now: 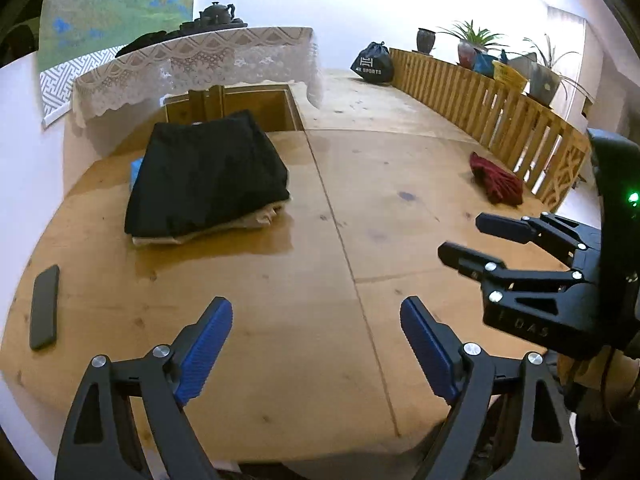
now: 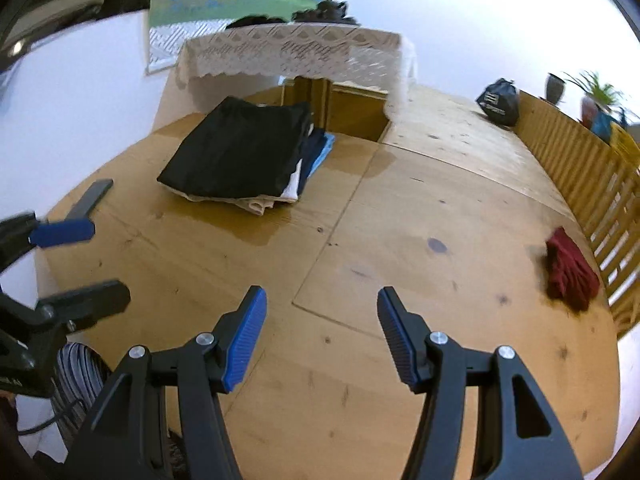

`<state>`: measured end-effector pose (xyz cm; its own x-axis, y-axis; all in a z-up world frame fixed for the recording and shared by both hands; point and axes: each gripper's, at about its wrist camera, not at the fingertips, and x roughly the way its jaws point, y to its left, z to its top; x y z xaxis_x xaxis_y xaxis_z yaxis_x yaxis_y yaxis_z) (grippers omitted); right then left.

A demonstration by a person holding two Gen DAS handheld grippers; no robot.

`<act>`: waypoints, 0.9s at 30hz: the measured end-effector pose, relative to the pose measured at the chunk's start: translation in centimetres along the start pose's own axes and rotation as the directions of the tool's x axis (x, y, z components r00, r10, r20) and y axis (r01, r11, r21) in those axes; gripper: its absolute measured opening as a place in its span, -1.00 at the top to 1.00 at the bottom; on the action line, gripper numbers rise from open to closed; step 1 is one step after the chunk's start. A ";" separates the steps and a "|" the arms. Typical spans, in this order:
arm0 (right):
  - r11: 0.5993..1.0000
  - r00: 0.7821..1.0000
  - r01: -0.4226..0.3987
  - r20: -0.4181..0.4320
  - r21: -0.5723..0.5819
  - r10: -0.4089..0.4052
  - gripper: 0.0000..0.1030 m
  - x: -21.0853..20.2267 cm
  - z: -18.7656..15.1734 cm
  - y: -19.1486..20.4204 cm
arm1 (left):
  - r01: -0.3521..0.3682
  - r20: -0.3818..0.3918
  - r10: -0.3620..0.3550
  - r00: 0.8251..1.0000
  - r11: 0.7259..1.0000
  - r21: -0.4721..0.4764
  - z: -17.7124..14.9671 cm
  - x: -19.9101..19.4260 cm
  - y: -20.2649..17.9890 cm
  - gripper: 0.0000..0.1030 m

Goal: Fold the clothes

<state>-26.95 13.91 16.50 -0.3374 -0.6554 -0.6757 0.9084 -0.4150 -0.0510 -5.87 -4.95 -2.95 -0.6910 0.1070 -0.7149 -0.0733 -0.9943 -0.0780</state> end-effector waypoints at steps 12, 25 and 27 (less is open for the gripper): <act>0.984 0.994 0.056 0.084 0.168 -0.071 -0.11 -7.7 -6.1 -3.3 | 0.005 0.012 -0.006 1.000 0.999 0.050 -4.0 -3.1 -4.4 -0.67; 0.980 0.985 0.108 0.119 0.166 -0.128 -0.11 -12.5 -9.4 -1.7 | 0.024 0.035 -0.025 0.999 0.999 0.038 -6.8 -6.2 -5.7 -0.67; 0.983 0.986 0.093 0.125 0.156 -0.113 -0.11 -12.8 -9.7 -1.3 | 0.014 0.038 -0.015 0.999 1.000 0.025 -7.1 -6.5 -5.4 -0.67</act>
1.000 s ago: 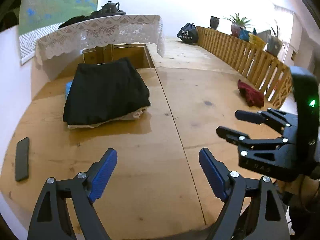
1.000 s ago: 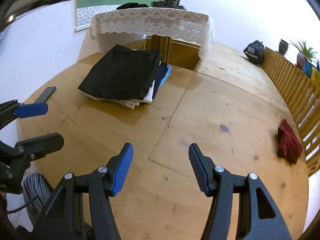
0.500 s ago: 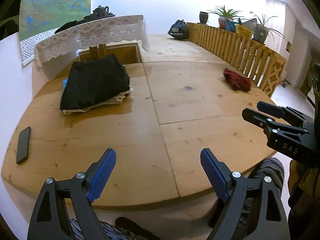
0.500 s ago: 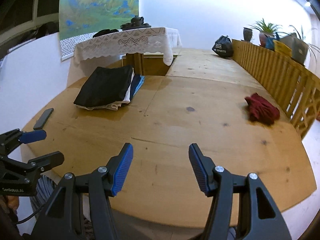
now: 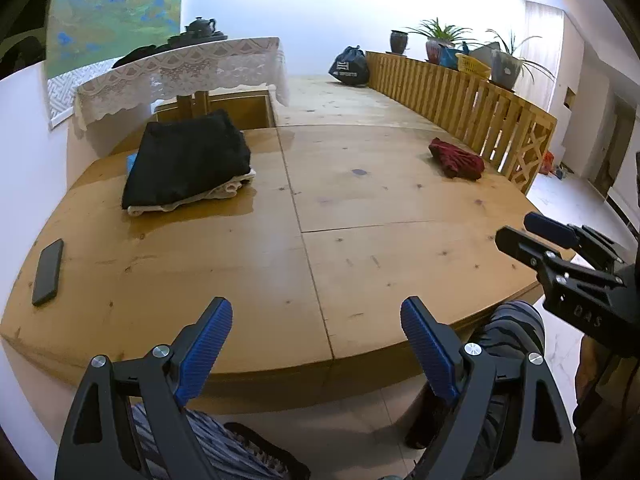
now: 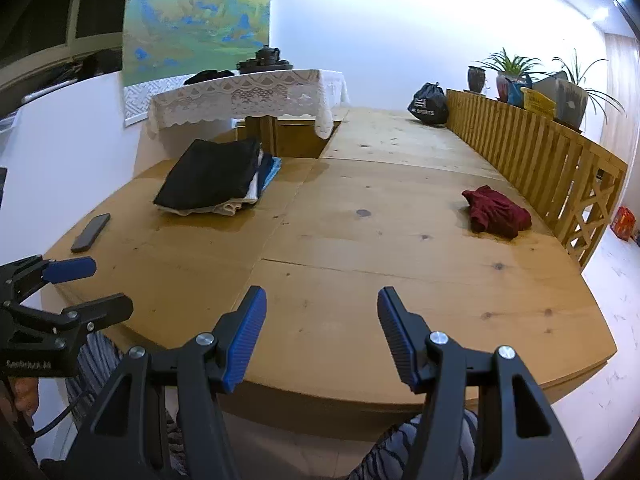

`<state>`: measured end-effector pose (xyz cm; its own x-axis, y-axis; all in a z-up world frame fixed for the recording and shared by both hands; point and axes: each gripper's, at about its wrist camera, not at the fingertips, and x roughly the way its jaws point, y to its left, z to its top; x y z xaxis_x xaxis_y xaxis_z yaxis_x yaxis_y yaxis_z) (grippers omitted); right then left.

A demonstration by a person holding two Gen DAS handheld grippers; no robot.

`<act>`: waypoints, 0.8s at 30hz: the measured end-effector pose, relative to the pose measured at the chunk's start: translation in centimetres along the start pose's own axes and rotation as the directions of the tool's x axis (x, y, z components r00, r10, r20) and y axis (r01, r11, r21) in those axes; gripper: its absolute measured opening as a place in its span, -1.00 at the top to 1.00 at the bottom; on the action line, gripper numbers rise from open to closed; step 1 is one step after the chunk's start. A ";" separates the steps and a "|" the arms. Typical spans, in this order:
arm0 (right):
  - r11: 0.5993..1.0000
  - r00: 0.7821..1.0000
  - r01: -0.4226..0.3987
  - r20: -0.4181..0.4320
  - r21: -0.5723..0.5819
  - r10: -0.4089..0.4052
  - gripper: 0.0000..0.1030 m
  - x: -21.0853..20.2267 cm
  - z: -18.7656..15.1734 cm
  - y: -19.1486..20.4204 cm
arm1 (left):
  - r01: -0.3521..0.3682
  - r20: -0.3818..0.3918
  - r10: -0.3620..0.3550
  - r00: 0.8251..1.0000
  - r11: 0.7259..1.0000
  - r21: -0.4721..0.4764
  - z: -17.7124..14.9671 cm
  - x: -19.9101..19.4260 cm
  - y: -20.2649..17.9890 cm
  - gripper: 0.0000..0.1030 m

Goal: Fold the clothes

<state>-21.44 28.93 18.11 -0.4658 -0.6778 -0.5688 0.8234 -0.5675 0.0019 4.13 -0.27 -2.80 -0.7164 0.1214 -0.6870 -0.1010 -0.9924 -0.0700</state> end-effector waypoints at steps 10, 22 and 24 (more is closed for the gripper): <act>0.998 1.000 -0.024 0.009 -0.055 0.025 -0.11 -0.9 -0.8 1.3 | -0.018 0.010 0.019 1.000 0.999 -0.035 -1.2 -1.4 0.3 -0.67; 0.995 0.998 -0.053 0.023 -0.084 0.055 -0.11 -1.8 -1.4 2.0 | -0.059 0.016 0.060 0.998 0.998 -0.014 -1.4 -2.1 -0.5 -0.67; 0.995 0.998 -0.060 0.024 -0.083 0.062 -0.11 -1.8 -1.4 1.9 | -0.065 0.016 0.065 0.998 0.998 -0.015 -1.5 -2.2 -0.6 -0.67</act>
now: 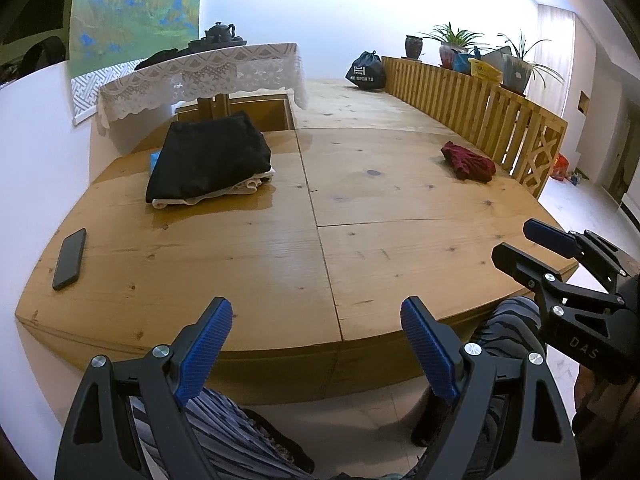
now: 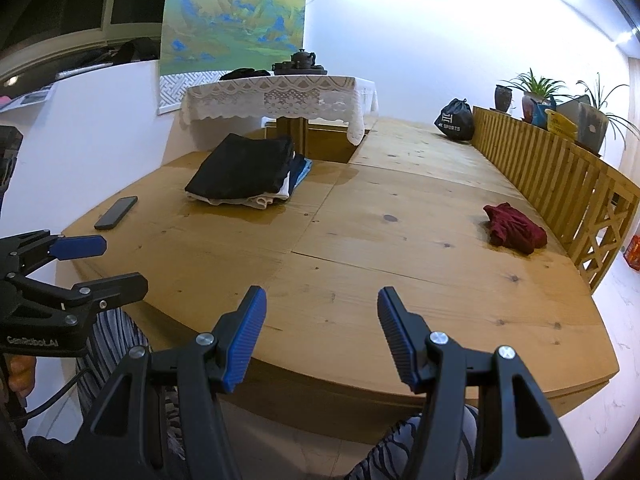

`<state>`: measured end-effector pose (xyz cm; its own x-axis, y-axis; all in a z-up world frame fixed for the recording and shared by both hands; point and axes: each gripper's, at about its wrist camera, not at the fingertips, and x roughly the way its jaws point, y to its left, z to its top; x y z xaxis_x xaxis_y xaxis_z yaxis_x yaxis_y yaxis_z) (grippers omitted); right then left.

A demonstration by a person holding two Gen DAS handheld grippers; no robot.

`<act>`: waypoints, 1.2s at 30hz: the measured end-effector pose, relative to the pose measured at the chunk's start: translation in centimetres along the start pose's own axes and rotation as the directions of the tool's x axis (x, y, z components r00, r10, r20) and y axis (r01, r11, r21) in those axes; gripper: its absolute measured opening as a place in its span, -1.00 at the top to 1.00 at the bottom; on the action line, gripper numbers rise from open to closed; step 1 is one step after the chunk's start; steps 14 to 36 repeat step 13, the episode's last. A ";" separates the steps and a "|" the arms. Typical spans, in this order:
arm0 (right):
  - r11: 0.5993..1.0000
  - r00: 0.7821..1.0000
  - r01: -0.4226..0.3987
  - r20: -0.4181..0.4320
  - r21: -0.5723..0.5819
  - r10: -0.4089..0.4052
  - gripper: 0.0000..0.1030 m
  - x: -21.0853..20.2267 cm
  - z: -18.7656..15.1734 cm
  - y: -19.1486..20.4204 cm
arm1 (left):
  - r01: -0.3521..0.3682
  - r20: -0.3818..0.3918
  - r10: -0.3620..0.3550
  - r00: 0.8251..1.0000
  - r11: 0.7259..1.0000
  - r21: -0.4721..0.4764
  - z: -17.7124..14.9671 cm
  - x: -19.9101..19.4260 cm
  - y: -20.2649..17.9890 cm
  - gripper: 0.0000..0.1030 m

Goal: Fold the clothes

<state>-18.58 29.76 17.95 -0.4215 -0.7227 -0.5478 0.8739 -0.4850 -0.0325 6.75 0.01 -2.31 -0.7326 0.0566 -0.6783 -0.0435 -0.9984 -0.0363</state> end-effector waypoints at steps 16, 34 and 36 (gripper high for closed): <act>1.000 1.000 0.002 -0.008 0.020 -0.002 -0.11 0.3 -0.2 -1.0 | -0.025 0.021 0.025 0.999 0.999 0.039 0.1 -0.4 -1.1 -0.67; 1.000 1.000 0.002 -0.008 0.020 -0.002 -0.11 0.3 -0.2 -1.0 | -0.025 0.021 0.025 0.999 0.999 0.039 0.1 -0.4 -1.1 -0.67; 1.000 1.000 0.002 -0.008 0.020 -0.002 -0.11 0.3 -0.2 -1.0 | -0.025 0.021 0.025 0.999 0.999 0.039 0.1 -0.4 -1.1 -0.67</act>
